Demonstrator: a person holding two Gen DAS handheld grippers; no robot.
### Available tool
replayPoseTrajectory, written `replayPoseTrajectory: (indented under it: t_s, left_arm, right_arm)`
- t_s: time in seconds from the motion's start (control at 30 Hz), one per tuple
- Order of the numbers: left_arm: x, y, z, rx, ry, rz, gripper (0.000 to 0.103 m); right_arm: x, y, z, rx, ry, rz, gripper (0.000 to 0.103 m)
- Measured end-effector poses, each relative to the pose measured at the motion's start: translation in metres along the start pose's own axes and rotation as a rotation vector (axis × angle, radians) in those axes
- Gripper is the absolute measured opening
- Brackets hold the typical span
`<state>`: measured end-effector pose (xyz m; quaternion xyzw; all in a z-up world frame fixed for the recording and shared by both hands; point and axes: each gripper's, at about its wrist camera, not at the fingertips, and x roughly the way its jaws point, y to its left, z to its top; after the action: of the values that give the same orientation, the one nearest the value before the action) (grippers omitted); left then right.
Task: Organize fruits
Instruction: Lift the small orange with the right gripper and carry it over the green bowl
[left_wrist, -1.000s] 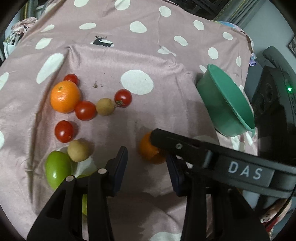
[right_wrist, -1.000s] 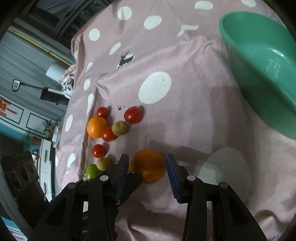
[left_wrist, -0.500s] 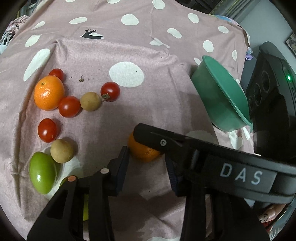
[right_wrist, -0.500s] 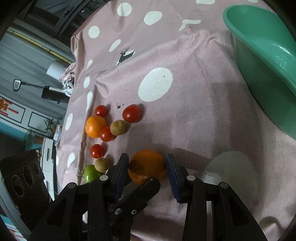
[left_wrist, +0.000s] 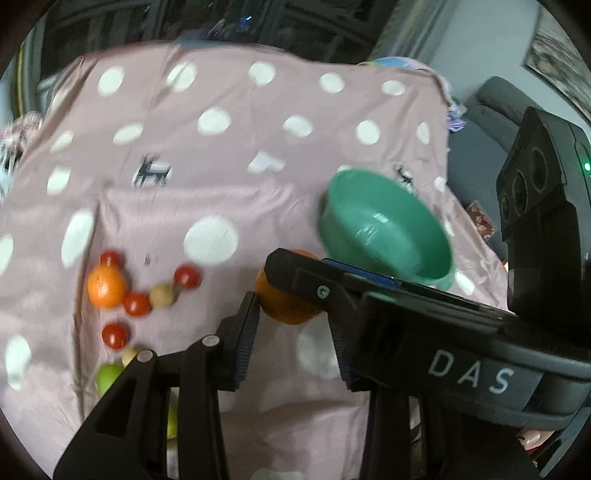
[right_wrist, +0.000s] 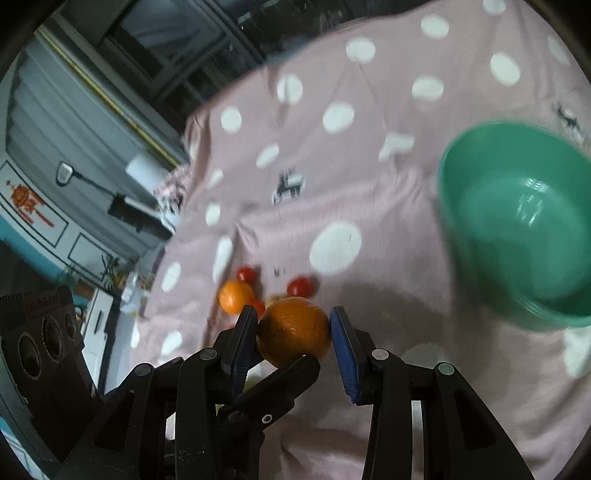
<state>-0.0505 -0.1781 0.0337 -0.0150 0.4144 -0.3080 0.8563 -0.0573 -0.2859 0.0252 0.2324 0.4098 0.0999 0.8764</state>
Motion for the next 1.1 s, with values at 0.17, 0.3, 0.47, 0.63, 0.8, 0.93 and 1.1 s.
replayPoseTrajectory:
  t_s: [0.17, 0.3, 0.47, 0.63, 0.8, 0.93, 1.1]
  left_arm:
    - [-0.01, -0.032, 0.031, 0.09, -0.056, -0.043, 0.038]
    - [-0.009, -0.058, 0.052, 0.159, -0.092, -0.064, 0.038]
    - [0.016, -0.086, 0.062, 0.218, -0.074, -0.103, 0.037]
    - [0.054, -0.101, 0.062, 0.244, -0.006, -0.145, 0.037]
    - [0.083, -0.112, 0.059, 0.252, 0.053, -0.182, 0.037]
    - [0.102, -0.118, 0.056, 0.247, 0.097, -0.2, 0.037]
    - [0.116, -0.122, 0.053, 0.243, 0.131, -0.222, 0.037]
  right_arm:
    - [-0.042, 0.0, 0.02, -0.008, -0.115, -0.023, 0.043]
    - [-0.071, -0.005, 0.038, -0.007, -0.204, -0.056, 0.043]
    - [-0.089, -0.031, 0.05, 0.048, -0.266, -0.09, 0.043]
    - [-0.087, -0.071, 0.048, 0.142, -0.266, -0.117, 0.043]
    - [-0.084, -0.103, 0.044, 0.213, -0.244, -0.153, 0.043]
    - [-0.08, -0.123, 0.041, 0.266, -0.217, -0.175, 0.043]
    - [-0.075, -0.139, 0.038, 0.305, -0.191, -0.21, 0.043]
